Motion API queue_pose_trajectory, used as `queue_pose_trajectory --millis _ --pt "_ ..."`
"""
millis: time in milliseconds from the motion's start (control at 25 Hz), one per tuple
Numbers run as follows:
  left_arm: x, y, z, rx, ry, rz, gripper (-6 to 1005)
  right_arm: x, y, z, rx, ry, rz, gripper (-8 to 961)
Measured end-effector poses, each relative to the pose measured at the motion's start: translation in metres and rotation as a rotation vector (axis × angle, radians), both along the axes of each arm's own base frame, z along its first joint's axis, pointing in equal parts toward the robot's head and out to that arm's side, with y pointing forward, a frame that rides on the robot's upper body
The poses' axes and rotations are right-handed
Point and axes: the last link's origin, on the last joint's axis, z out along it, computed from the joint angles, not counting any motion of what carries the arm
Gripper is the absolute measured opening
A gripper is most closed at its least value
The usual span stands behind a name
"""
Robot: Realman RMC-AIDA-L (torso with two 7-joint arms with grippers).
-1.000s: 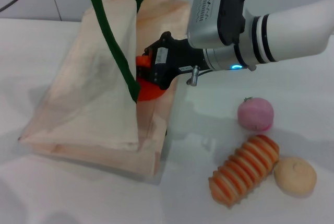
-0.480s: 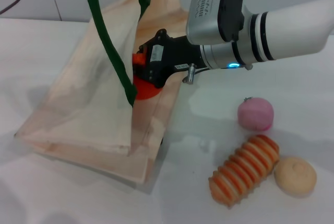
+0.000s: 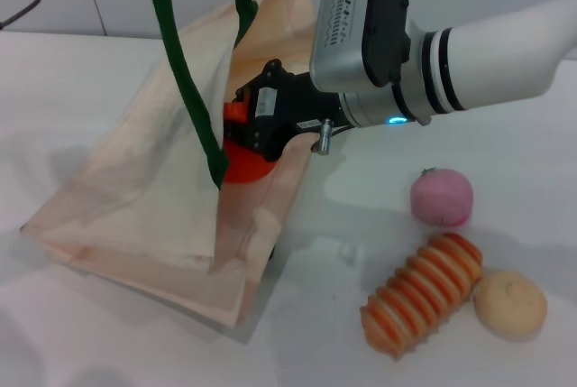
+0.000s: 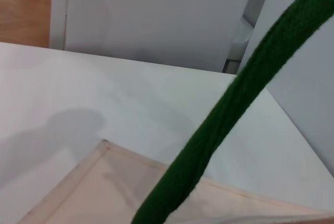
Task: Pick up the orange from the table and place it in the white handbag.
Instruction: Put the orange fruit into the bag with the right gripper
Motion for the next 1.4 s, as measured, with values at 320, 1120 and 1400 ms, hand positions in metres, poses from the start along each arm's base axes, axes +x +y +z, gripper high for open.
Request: queue_pose_trajectory --millis 320,1120,1400 --pt "-0.004 0.000 0.000 0.009 0.003 0.016 135 0.001 -0.002 0.000 -0.011 -0.012 0.010 146" --pt "-0.030 0.003 -0.003 0.035 -0.009 0.151 136 0.010 0.002 0.011 -0.017 -0.023 -0.014 816" --pt "-0.035 0.002 -0.003 0.043 -0.004 0.171 320 0.035 0.025 0.036 0.098 -0.100 -0.120 881"
